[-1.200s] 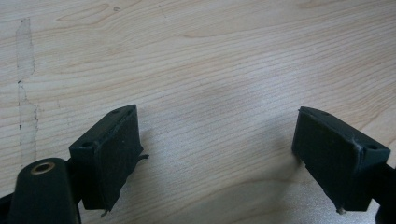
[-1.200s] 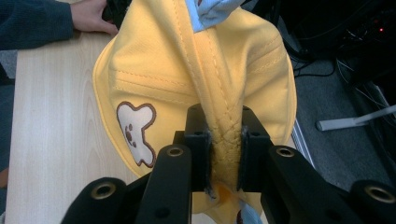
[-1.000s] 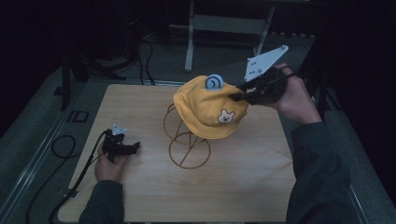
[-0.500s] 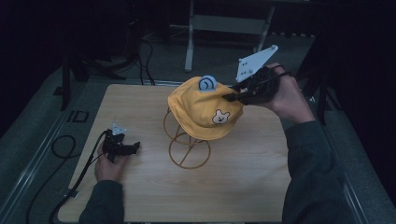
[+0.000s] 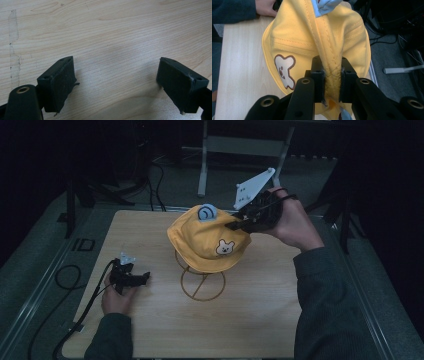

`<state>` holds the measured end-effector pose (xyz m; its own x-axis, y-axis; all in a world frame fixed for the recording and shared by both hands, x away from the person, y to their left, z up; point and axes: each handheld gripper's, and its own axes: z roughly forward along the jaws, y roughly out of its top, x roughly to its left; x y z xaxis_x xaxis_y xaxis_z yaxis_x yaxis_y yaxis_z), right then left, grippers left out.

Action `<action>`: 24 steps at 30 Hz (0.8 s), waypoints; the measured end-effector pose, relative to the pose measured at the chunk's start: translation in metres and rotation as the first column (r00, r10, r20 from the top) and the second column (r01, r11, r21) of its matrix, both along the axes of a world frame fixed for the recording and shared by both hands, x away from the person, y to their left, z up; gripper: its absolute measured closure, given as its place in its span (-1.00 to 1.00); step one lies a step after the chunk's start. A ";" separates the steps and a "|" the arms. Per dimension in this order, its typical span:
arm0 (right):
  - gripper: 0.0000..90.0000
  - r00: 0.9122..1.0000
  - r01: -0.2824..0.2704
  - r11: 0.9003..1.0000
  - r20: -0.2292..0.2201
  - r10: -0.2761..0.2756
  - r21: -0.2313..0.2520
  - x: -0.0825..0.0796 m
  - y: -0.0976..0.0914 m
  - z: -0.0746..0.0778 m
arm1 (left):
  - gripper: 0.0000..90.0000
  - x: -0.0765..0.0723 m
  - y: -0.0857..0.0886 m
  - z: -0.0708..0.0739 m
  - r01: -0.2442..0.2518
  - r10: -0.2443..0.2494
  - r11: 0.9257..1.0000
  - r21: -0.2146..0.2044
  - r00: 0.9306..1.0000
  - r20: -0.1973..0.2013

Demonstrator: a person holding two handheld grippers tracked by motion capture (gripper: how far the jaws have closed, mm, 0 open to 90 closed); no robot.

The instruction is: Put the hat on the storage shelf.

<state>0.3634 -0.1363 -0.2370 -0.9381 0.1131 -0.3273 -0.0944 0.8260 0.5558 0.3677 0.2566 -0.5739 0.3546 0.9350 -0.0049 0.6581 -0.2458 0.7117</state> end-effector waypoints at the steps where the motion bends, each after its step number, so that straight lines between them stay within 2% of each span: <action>1: 0.73 1.000 0.000 1.000 0.000 0.000 0.000 0.000 0.000 0.000 | -0.66 0.000 0.000 0.000 0.000 0.000 1.000 0.000 1.000 0.000; 7: 0.73 1.000 -0.014 1.000 -0.001 0.014 -0.025 0.004 0.015 -0.004 | -0.66 0.000 0.000 0.000 0.000 0.000 1.000 0.000 1.000 0.000; 12: 0.73 1.000 -0.003 0.999 -0.007 0.003 -0.041 0.007 0.023 -0.008 | -0.66 0.000 0.000 0.000 0.000 0.000 1.000 0.000 1.000 0.000; 15: 0.72 1.000 0.000 0.999 -0.014 -0.001 -0.046 0.010 0.030 -0.012 | -0.66 0.000 0.000 0.000 0.000 0.000 1.000 0.000 1.000 0.000; 19: 0.71 1.000 0.001 0.996 -0.021 -0.003 -0.084 0.013 0.041 -0.020 | -0.66 0.000 0.000 0.000 0.000 0.000 1.000 0.000 1.000 0.000; 24: 0.70 1.000 0.003 0.995 -0.025 -0.006 -0.103 0.016 0.051 -0.029 | -0.66 0.000 0.000 0.000 0.000 0.000 1.000 0.000 1.000 0.000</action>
